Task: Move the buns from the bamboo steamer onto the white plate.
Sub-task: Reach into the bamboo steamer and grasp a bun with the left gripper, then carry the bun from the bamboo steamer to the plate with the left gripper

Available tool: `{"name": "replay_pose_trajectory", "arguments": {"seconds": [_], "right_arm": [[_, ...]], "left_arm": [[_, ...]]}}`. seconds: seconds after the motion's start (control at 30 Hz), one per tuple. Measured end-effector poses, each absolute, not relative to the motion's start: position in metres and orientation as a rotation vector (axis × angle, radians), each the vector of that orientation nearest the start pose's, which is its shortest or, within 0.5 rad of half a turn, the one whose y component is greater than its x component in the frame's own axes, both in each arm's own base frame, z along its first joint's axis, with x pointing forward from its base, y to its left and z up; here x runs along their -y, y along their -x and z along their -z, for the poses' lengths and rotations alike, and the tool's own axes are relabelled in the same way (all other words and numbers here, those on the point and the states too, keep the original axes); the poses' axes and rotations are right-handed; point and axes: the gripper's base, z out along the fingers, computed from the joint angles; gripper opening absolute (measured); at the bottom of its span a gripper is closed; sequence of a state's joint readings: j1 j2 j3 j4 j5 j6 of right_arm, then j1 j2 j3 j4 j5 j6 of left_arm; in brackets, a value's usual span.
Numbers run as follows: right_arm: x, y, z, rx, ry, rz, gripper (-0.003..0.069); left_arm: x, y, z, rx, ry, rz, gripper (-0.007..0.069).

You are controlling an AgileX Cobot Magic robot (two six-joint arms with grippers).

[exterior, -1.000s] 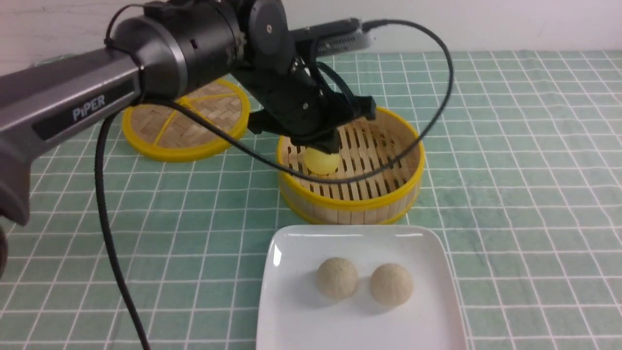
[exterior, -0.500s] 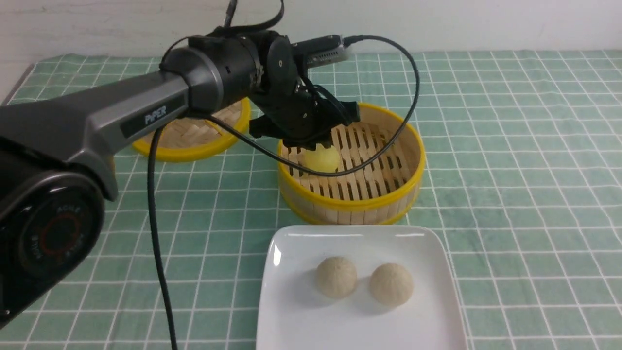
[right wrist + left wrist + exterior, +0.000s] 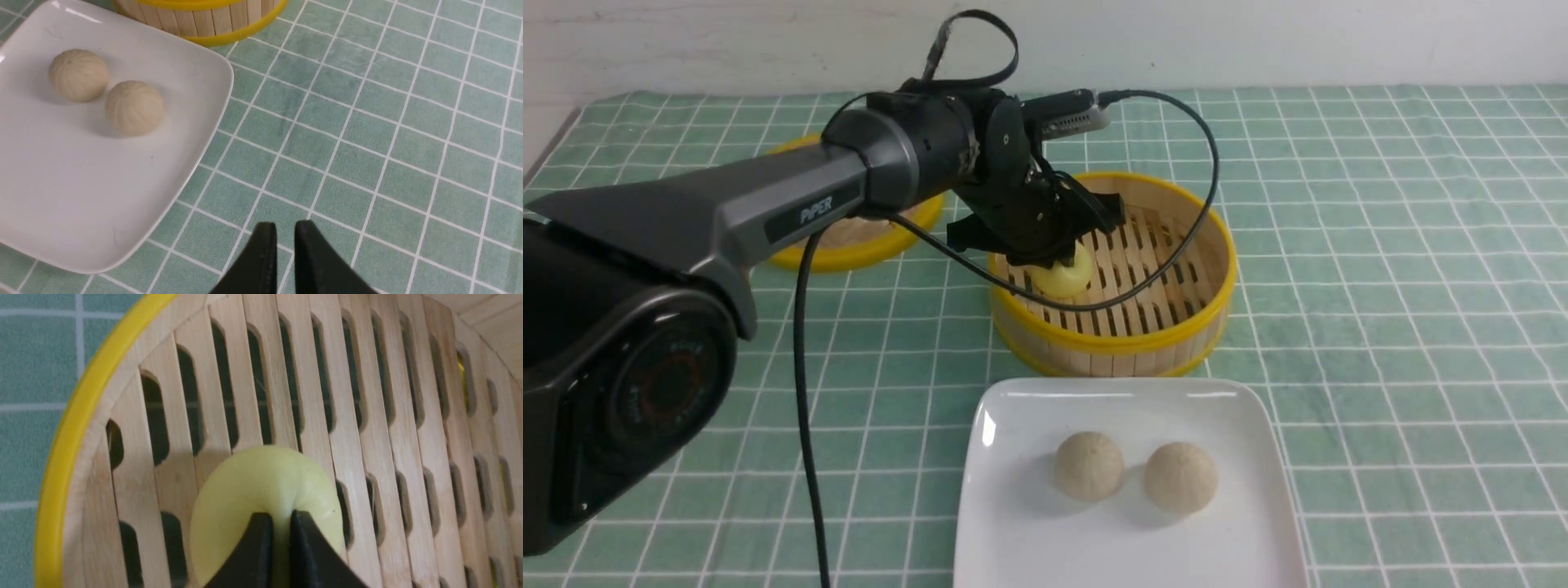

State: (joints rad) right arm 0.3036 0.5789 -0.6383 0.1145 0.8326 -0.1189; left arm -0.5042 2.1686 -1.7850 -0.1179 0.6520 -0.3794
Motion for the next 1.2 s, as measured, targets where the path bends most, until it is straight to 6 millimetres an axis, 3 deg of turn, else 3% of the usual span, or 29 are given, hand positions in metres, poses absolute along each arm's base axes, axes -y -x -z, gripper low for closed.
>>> {"name": "replay_pose_trajectory", "arguments": {"seconds": [0.07,0.23,0.27,0.37,0.4,0.47,0.57,0.73,0.87,1.03,1.2], "right_arm": [[-0.037,-0.093,-0.311,-2.220,0.432,-0.239,0.0094],[-0.038,-0.093,-0.311,-2.219,0.428,-0.251,0.0099],[-0.038,-0.093,-0.311,-2.220,0.428,-0.252,0.0100],[-0.038,-0.093,-0.311,-2.220,0.427,-0.255,0.0102],[-0.038,-0.093,-0.311,-2.220,0.427,-0.257,0.0103],[-0.039,-0.093,-0.311,-2.221,0.425,-0.262,0.0104],[-0.039,-0.092,-0.311,-2.221,0.423,-0.268,0.0104],[-0.039,-0.093,-0.311,-2.220,0.423,-0.268,0.0104],[-0.039,-0.093,-0.311,-2.215,0.421,-0.268,0.0105],[-0.039,-0.093,-0.312,-2.210,0.420,-0.268,0.0108],[-0.039,-0.093,-0.312,-2.205,0.419,-0.268,0.0111]], "left_arm": [[0.241,-0.420,-0.223,-2.589,-0.086,0.489,0.0024],[0.233,-0.396,-0.286,-2.528,-0.141,0.570,0.0020],[0.227,-0.383,-0.314,-2.484,-0.188,0.587,0.0020],[0.209,-0.349,-0.373,-2.397,-0.294,0.579,0.0020],[0.208,-0.347,-0.376,-2.397,-0.299,0.576,0.0020],[0.190,-0.317,-0.403,-2.435,-0.363,0.521,0.0020],[0.175,-0.290,-0.409,-2.534,-0.414,0.466,0.0020],[0.168,-0.248,-0.379,-2.681,-0.525,0.401,0.0020],[0.186,-0.217,-0.314,-2.735,-0.601,0.446,0.0022],[0.219,-0.199,-0.261,-2.680,-0.649,0.552,0.0028],[0.238,-0.197,-0.233,-2.676,-0.678,0.557,0.0052]]}}
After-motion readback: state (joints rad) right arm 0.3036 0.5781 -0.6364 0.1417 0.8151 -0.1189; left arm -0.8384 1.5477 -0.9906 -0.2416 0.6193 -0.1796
